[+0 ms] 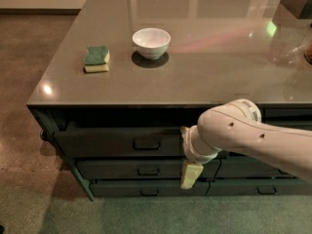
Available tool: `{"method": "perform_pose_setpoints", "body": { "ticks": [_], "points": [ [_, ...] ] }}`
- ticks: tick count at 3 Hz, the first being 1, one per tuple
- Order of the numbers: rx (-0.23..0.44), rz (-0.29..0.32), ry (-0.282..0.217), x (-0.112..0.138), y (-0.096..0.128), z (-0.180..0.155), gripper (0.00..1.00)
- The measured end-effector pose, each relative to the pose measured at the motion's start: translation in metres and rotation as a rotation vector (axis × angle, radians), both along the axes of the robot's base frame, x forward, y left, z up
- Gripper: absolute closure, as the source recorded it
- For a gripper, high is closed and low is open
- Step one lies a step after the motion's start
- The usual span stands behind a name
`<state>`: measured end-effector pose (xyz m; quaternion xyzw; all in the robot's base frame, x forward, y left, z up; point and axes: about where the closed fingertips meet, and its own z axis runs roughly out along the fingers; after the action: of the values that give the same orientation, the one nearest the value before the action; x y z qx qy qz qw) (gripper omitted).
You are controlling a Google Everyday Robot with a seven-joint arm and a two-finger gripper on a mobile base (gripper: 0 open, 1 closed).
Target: Open top drawer
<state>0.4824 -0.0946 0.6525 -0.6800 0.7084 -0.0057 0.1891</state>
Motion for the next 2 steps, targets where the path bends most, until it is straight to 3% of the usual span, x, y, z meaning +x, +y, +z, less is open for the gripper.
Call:
{"method": "perform_pose_setpoints", "body": {
  "ticks": [2],
  "points": [
    [-0.021,0.007,-0.107,0.018,0.008,0.007,0.00]
  ]
}}
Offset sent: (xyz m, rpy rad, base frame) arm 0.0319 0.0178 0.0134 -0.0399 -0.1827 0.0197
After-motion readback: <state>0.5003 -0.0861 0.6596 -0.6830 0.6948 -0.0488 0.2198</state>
